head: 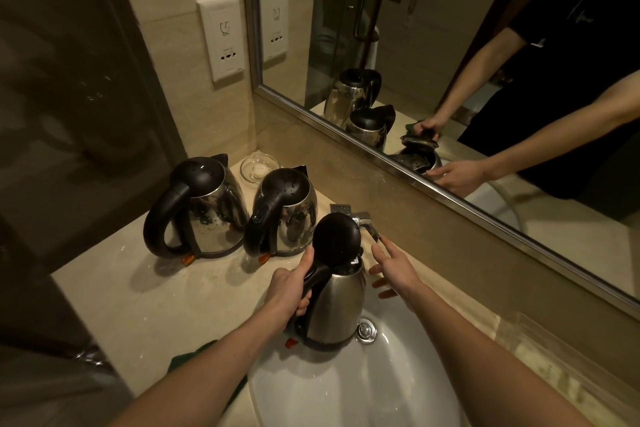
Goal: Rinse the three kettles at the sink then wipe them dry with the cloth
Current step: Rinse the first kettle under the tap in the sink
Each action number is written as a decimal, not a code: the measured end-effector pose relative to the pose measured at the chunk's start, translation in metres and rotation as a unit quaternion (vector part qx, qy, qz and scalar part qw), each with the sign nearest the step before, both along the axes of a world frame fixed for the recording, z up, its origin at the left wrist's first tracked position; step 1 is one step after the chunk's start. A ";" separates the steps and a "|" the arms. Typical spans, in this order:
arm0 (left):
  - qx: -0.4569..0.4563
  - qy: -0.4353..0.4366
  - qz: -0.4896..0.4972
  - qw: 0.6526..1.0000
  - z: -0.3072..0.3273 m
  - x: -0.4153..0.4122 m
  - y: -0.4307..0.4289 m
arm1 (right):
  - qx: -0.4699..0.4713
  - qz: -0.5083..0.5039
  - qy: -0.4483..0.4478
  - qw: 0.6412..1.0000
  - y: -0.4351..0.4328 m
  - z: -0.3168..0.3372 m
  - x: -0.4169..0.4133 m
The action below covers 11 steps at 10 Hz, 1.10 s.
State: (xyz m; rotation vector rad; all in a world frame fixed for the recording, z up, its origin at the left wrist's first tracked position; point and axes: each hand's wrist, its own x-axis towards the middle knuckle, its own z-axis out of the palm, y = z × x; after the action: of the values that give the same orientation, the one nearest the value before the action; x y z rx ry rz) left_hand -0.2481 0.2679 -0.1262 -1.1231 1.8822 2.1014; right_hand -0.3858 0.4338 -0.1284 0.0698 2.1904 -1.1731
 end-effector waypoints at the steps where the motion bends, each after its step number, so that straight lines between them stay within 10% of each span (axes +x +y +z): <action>1: 0.000 0.000 0.001 1.000 0.001 0.000 0.000 | 0.000 -0.002 0.000 1.000 0.000 -0.001 0.000; 11: -0.004 0.003 0.001 1.000 0.001 0.001 -0.001 | 0.003 -0.003 0.006 1.000 -0.001 -0.001 0.000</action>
State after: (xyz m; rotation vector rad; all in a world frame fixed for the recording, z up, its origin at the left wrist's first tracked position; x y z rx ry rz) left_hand -0.2475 0.2671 -0.1248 -1.1229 1.8935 2.1035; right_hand -0.3860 0.4325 -0.1295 0.0724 2.2052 -1.1739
